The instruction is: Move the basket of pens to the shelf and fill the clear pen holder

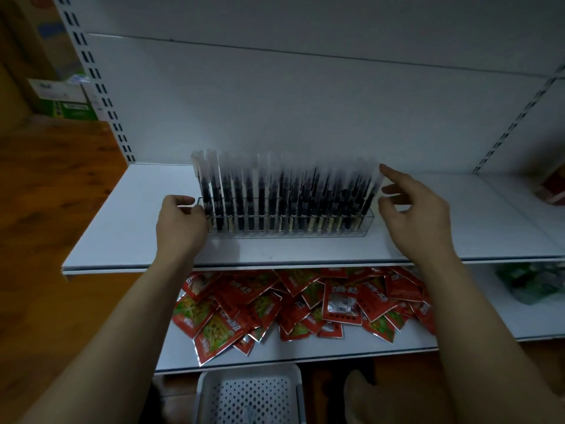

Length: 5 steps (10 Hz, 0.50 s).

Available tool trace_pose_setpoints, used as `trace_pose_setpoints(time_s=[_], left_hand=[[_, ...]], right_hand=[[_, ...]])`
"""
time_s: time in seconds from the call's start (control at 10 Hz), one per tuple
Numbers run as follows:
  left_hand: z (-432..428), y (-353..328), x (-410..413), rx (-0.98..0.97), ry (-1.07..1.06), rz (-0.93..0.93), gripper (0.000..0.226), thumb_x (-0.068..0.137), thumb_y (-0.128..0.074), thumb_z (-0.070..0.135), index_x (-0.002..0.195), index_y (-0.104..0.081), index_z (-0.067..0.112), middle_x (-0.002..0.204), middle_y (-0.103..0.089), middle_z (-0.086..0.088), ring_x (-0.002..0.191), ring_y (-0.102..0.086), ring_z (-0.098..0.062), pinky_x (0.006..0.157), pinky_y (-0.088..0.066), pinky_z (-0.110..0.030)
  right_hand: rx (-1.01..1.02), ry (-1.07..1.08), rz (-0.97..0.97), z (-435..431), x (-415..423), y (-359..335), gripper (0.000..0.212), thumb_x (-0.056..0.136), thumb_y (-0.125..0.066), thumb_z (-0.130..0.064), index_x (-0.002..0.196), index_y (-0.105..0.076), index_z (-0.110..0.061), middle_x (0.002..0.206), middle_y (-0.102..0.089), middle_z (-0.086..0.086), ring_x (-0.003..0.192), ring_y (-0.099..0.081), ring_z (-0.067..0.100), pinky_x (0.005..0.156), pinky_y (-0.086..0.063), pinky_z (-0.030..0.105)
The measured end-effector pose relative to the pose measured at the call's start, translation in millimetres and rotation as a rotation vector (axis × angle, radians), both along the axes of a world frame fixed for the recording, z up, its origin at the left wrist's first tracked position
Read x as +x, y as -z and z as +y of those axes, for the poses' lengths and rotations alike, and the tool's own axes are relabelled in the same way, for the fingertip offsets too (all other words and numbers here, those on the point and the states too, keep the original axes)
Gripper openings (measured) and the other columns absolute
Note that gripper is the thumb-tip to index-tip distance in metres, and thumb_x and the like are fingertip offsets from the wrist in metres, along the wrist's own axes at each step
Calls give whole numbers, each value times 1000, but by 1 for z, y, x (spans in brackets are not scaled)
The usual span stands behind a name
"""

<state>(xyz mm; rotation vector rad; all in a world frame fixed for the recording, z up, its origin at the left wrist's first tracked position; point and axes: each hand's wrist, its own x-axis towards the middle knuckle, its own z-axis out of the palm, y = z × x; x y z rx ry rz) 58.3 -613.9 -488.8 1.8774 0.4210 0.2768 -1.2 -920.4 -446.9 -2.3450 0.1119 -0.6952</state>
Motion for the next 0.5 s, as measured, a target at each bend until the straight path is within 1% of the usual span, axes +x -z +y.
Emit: trace_pose_setpoints(time_s=[0.1,0.2,0.3,0.4,0.5], left_hand=[[1,-1,-4,34,-3,-1,28,99,-51,20,125,-50,12,107,-52,0,90,-49,-19,69,-38,-28],[5,-2,-10,124,17,-45,30,96,-54,19,125,-51,13,121,-56,-4,98,-50,-17,79,-41,-30],[8,-14,-24,203,36,-127,35,93,-58,20,126,-50,13,127,-55,-7,100,-50,-14,82,-41,-29],[8,-28,-50,259,99,-220,32,93,-58,21,123,-52,14,120,-57,-4,101,-54,-14,80,-41,-27],[9,-37,-78,275,247,-223,27,92,-61,23,117,-54,17,105,-62,2,94,-59,-12,72,-41,-18]], right_hand=[[18,-7,59,5,-7,0,64,92,-61,-15,144,-36,-41,113,-61,-3,92,-59,10,88,-49,25],[74,23,6,10,-15,-5,82,91,-65,-20,149,-14,-46,130,-53,-4,101,-59,9,85,-50,27],[160,51,-89,15,-26,-13,72,89,-66,-21,149,-28,-33,126,-54,-5,104,-58,8,79,-48,19],[210,11,-94,32,-43,-17,60,88,-68,-21,142,-42,-25,120,-55,-7,100,-59,7,80,-51,22],[232,-39,-62,60,-64,-20,53,88,-68,-22,137,-49,-23,120,-55,-8,95,-58,-1,78,-50,17]])
